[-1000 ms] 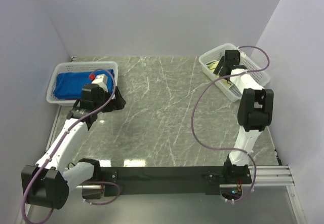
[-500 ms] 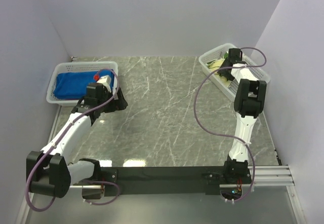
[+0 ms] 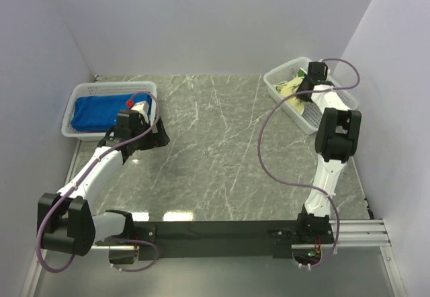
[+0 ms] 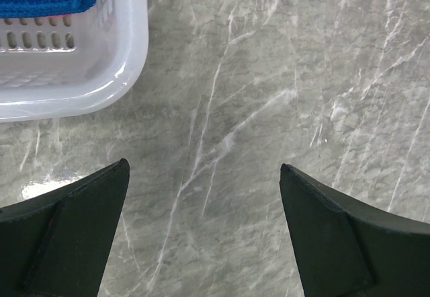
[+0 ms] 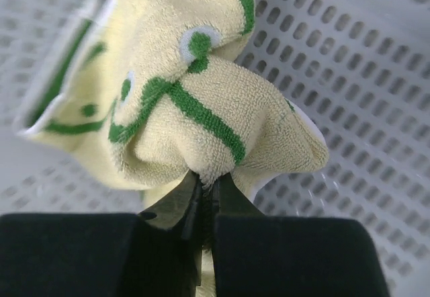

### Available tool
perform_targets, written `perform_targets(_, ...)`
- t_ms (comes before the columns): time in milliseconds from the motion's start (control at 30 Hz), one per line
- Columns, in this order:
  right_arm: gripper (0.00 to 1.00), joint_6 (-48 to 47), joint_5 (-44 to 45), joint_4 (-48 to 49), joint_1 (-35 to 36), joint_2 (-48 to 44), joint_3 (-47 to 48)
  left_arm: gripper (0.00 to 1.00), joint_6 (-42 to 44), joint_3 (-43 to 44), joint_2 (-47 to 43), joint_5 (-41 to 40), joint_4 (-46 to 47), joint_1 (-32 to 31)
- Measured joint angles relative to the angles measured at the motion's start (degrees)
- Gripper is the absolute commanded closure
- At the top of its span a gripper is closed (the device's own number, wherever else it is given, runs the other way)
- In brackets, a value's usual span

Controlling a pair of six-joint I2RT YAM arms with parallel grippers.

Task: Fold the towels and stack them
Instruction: Grab crumpled towel, then move the towel to the center of the board

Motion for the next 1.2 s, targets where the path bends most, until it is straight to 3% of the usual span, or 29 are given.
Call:
perform_targets(333, 1.0, -4.1, -0.9, 5.2, 1.8, -26.9, -2.7, 0.01, -0.2, 0.2, -1.1, -3.3, -1.1, 0.0)
perform_targets(533, 1.0, -7.9, -5.0, 4.6, 10.2, -38.3, -2.6, 0.01, -0.3, 0.3, -3.0, -4.2, -1.3, 0.0)
perform_targets(667, 1.0, -9.1, -8.2, 4.4, 17.8, -46.1, -9.2, 0.01, -0.4, 0.3, -4.1, -4.3, -1.3, 0.0)
perform_targets(767, 0.91, -8.1, -11.5, 4.6, 22.7, -53.3, -19.3, 0.01, -0.5, 0.3, -4.9, -4.3, -1.3, 0.0)
perform_targets(800, 0.66, -7.1, -13.1, 5.6, 24.2, -56.1, -24.2, 0.01, -0.5, 0.3, -5.2, -4.3, -1.3, 0.0)
perform_targets(900, 0.31, -3.8, -16.7, 7.8, 29.0, -63.6, -40.0, 0.01, -0.5, 0.3, -6.2, -3.9, -1.3, 0.0)
perform_targets(1000, 0.24, -1.9, -15.1, 6.4, 33.7, -67.5, -53.4, 0.01, -0.6, 0.3, -7.2, -3.2, -1.0, 0.0)
perform_targets(1200, 0.26, 0.3, -8.9, -1.3, 36.0, -74.5, -69.0, 0.0, -3.5, -0.3, -7.9, -1.0, -1.5, -3.1)
